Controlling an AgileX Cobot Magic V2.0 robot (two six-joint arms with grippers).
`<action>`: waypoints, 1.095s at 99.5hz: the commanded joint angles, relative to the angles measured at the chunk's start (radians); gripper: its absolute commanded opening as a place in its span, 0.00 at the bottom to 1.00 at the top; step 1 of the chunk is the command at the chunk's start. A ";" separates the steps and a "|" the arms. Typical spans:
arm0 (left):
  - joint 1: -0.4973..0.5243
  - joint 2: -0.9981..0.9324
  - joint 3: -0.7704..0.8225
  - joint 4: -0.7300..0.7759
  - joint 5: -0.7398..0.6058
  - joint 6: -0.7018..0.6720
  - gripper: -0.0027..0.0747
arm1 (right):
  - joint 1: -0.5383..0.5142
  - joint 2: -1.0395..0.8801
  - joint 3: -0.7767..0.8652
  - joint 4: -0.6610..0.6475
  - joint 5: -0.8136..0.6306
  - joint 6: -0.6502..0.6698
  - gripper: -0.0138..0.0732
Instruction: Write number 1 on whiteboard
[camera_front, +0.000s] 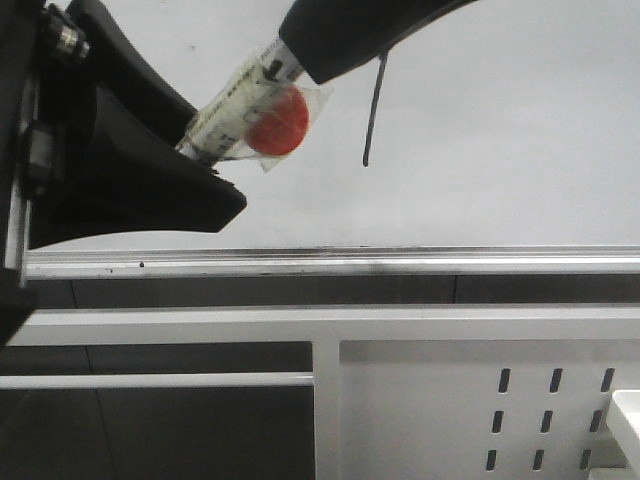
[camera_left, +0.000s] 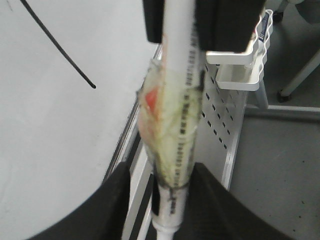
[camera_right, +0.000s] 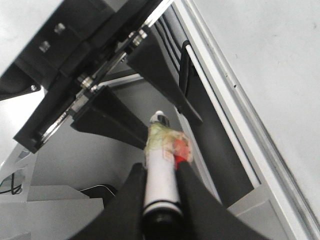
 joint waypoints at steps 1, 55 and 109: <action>-0.007 -0.013 -0.030 -0.012 -0.072 -0.010 0.37 | 0.000 -0.016 -0.033 0.022 -0.042 -0.009 0.08; -0.007 -0.013 -0.030 -0.015 -0.070 -0.010 0.01 | 0.000 -0.016 -0.033 0.016 -0.007 0.001 0.08; -0.007 -0.034 -0.004 -0.368 -0.183 -0.010 0.01 | -0.049 -0.076 -0.033 -0.006 -0.131 0.043 0.60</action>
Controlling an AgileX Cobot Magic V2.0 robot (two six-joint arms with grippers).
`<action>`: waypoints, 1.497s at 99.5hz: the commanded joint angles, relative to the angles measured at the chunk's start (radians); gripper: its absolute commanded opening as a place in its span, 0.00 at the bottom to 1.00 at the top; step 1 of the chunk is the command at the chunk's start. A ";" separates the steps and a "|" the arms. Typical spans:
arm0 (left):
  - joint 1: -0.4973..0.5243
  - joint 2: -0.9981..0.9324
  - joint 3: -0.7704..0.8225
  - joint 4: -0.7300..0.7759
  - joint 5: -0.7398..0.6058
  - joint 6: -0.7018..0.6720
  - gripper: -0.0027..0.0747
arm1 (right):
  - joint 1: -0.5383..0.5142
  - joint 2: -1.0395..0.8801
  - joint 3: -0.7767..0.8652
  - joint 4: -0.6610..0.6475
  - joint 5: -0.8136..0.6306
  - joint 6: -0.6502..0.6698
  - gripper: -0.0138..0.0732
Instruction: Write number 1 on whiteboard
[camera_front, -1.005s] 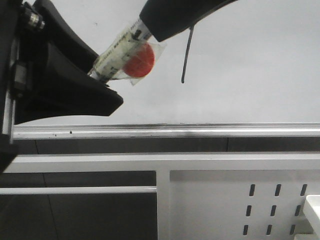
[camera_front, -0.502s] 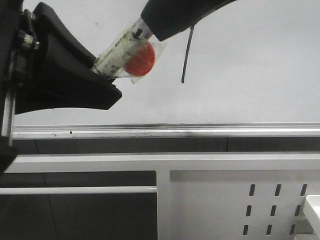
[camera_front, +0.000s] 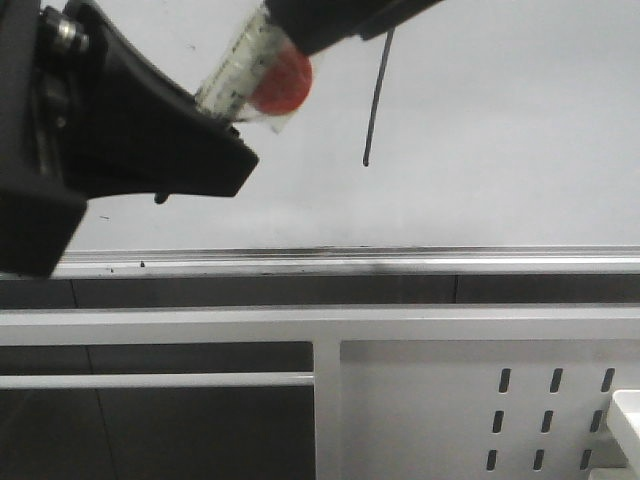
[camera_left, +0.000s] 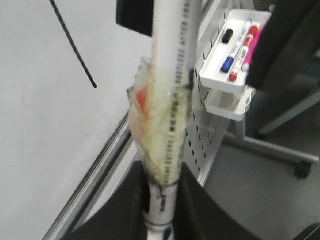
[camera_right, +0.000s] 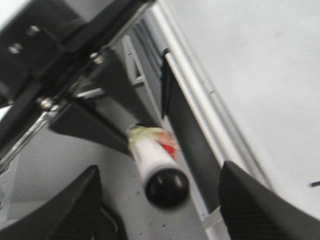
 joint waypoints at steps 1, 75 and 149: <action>-0.005 -0.030 -0.002 -0.111 -0.145 -0.010 0.01 | -0.029 -0.061 -0.030 0.024 -0.059 0.002 0.58; -0.005 0.146 0.193 -0.608 -0.785 -0.071 0.01 | -0.162 -0.182 0.032 0.014 0.052 0.045 0.08; 0.115 0.263 0.091 -0.571 -0.716 -0.108 0.01 | -0.162 -0.182 0.032 0.014 0.044 0.045 0.08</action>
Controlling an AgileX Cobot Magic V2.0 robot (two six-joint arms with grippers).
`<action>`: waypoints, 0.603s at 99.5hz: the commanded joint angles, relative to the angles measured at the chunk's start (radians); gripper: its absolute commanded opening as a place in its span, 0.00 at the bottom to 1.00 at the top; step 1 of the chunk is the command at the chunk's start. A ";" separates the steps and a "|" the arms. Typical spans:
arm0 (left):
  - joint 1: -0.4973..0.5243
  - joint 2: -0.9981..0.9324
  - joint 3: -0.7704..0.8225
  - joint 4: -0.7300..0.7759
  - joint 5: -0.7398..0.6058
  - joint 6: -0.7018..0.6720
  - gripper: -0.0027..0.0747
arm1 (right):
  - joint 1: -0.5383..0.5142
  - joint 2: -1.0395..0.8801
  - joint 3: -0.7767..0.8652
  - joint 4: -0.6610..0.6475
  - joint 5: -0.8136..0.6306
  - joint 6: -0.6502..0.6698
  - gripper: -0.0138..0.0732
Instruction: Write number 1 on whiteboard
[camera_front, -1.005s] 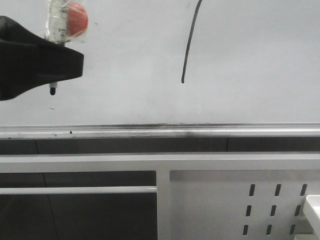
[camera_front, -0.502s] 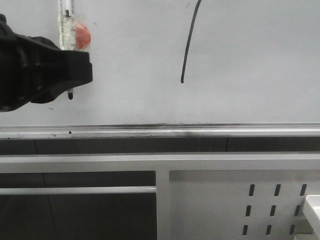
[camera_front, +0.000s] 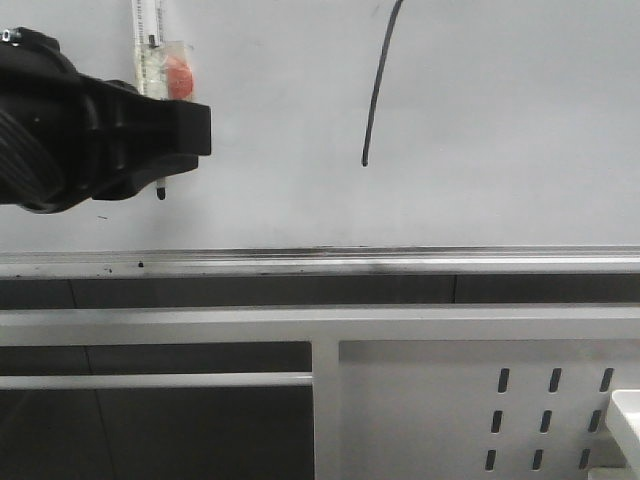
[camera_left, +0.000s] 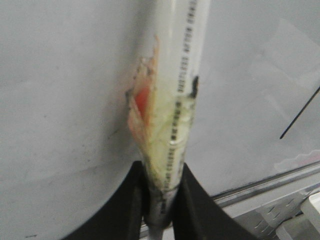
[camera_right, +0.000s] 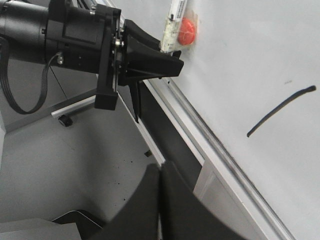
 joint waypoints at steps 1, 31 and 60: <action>0.023 -0.014 -0.030 0.001 -0.051 -0.012 0.01 | -0.006 -0.017 -0.025 0.025 -0.049 -0.001 0.08; 0.025 0.006 -0.030 0.002 0.015 -0.012 0.01 | -0.006 -0.017 -0.025 0.026 -0.049 -0.001 0.08; 0.025 0.045 -0.030 0.002 -0.033 -0.012 0.01 | -0.006 -0.017 -0.025 0.026 -0.049 -0.001 0.08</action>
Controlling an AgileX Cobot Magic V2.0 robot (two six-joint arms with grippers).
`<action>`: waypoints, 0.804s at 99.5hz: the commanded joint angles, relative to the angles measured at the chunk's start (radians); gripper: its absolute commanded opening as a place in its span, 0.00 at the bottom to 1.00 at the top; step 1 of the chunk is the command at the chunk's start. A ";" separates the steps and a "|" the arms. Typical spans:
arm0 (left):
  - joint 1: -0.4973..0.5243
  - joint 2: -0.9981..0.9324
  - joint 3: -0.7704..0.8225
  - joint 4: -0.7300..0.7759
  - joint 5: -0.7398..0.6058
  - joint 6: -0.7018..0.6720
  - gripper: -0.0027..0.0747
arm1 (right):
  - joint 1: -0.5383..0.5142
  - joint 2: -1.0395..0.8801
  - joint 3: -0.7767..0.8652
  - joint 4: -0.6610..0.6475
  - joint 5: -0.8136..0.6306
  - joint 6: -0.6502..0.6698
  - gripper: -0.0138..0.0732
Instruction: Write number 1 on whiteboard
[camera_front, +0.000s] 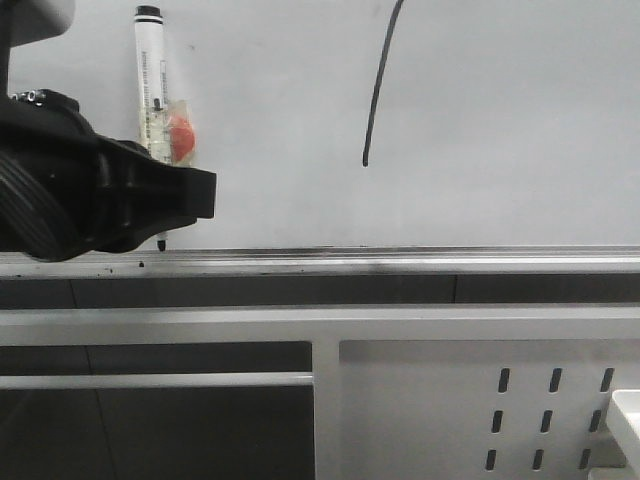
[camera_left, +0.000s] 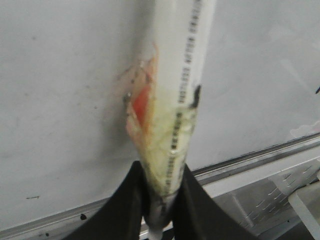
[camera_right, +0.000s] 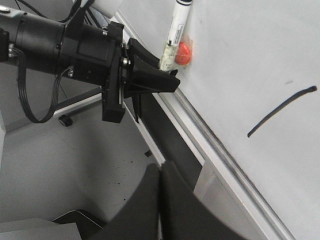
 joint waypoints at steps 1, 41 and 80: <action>0.004 -0.011 -0.030 -0.003 -0.096 -0.012 0.01 | -0.006 -0.017 -0.025 0.026 -0.049 -0.001 0.08; 0.004 -0.002 -0.030 -0.003 -0.195 -0.012 0.01 | -0.006 -0.017 -0.025 0.026 -0.049 -0.001 0.08; 0.004 -0.002 -0.030 -0.003 -0.201 -0.012 0.01 | -0.006 -0.017 -0.025 0.028 -0.049 -0.001 0.08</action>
